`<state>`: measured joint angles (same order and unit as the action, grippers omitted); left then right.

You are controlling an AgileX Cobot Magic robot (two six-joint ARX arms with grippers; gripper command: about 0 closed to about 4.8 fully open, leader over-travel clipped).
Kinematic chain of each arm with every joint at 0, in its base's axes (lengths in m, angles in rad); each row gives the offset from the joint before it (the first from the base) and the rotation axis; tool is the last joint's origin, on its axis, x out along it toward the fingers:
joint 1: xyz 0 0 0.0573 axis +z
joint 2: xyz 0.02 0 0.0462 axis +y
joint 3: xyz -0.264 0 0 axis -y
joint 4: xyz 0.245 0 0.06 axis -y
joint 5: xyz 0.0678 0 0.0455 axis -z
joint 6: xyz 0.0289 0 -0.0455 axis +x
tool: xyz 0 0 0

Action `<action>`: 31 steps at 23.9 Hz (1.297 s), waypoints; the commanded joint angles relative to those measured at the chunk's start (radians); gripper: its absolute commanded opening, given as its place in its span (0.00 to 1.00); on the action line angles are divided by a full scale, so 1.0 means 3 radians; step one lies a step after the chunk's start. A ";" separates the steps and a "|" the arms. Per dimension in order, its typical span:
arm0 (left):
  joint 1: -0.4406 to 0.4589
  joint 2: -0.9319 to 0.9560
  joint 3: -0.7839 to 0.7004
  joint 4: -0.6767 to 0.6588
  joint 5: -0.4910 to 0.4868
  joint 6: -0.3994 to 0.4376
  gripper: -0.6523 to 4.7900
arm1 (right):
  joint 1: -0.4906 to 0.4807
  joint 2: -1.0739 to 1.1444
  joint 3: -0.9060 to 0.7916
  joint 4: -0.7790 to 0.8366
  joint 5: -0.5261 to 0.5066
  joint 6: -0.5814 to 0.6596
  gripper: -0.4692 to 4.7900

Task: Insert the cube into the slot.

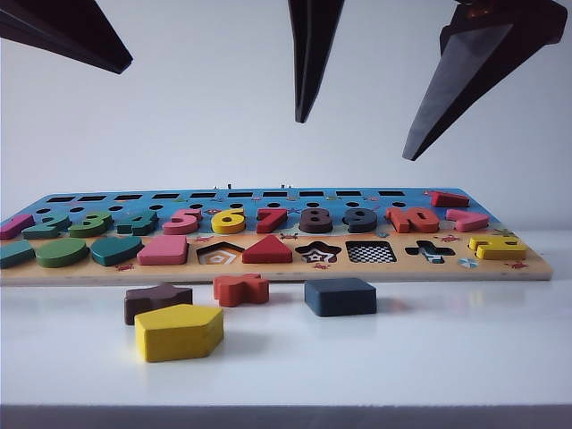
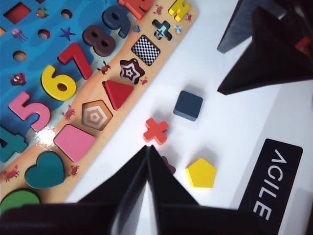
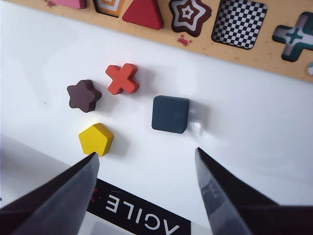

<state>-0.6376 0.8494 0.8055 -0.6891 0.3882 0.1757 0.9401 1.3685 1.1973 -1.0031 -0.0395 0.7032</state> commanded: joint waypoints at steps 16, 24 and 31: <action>0.0036 -0.0006 -0.0014 0.0137 -0.0070 -0.0037 0.15 | 0.0206 0.0612 0.0008 0.0163 0.0309 0.0183 0.74; 0.0036 -0.0006 -0.0014 0.0154 -0.0070 -0.0037 0.15 | 0.0201 0.0779 0.0006 0.0225 0.0444 0.0107 0.74; 0.0036 -0.0006 -0.0014 0.0314 -0.0070 -0.0037 0.15 | 0.0200 0.0863 0.0005 0.0253 0.0534 0.0094 0.67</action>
<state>-0.6254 0.8486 0.7982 -0.6312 0.3649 0.1638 1.0004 1.6295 1.1961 -0.9367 0.1070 0.7330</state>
